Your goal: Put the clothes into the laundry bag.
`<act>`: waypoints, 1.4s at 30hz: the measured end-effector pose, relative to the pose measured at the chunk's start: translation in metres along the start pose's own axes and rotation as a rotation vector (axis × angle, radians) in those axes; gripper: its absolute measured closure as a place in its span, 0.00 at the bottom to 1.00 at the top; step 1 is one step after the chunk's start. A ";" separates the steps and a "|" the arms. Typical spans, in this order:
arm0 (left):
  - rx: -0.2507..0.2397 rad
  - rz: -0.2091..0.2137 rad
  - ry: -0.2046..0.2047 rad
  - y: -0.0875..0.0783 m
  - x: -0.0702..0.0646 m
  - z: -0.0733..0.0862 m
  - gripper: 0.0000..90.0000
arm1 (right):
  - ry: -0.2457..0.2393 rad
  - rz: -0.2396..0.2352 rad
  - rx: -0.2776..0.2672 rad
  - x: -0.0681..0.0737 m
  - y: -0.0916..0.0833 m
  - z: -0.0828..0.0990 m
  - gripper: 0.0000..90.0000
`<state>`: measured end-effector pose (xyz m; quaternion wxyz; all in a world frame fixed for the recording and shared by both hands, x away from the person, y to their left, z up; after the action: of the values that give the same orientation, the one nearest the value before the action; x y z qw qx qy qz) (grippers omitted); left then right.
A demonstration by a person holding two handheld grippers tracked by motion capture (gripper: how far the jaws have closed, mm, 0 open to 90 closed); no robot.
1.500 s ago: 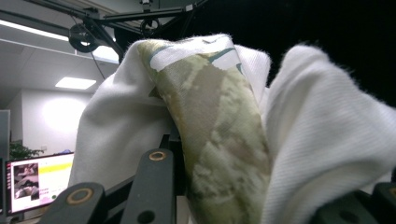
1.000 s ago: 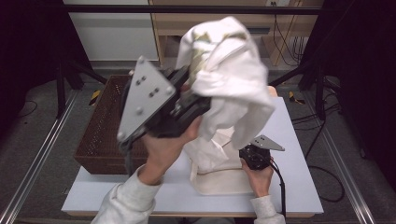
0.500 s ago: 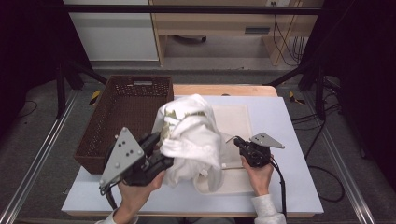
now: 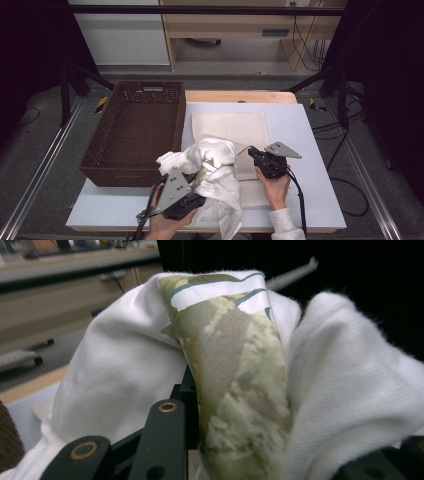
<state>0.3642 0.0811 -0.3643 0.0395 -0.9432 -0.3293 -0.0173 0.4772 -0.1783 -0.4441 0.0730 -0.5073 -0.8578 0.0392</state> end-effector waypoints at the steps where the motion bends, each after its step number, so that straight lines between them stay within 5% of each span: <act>1: 0.021 0.005 -0.011 0.008 0.000 0.006 0.73 | 0.003 0.000 0.001 0.000 0.000 0.000 0.97; 8: 0.144 0.035 -0.063 0.053 -0.002 0.046 0.72 | 0.004 -0.004 -0.004 0.000 -0.001 -0.001 0.97; 18: 0.269 0.060 -0.037 0.094 -0.012 0.091 0.71 | -0.012 -0.001 0.011 0.006 0.001 0.000 0.97; 23: 0.251 0.053 -0.065 0.092 -0.012 0.090 0.64 | -0.021 0.003 0.013 0.006 0.001 0.001 0.97; 26: 0.230 0.059 -0.093 0.085 -0.011 0.080 0.49 | -0.030 0.006 0.010 0.005 0.000 0.001 0.97; 31: 0.188 0.062 -0.066 0.083 -0.007 0.055 0.39 | -0.025 0.006 0.009 0.005 0.000 0.000 0.97; 33: 0.196 0.082 -0.076 0.090 -0.005 0.053 0.42 | -0.024 0.002 0.008 0.006 -0.001 0.000 0.97; 37: 0.211 0.082 -0.094 0.106 -0.005 0.066 0.72 | -0.030 0.009 0.014 0.008 0.000 0.000 0.97; 42: 0.264 0.102 -0.051 0.117 -0.013 0.082 0.80 | -0.017 0.003 0.009 0.006 -0.002 -0.001 0.97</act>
<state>0.4276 -0.0111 -0.4546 0.1558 -0.9454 -0.2814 0.0522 0.4731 -0.1742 -0.4425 0.0679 -0.5080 -0.8574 0.0478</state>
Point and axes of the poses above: each handheld gripper's, and its own axes: y roughly forward along the jaws, z roughly out of its underside, x roughly to its left, the point moved 1 cm from there along y, roughly forward along the jaws, and after that the axes turned 14 degrees about -x, right-handed, at the moved point
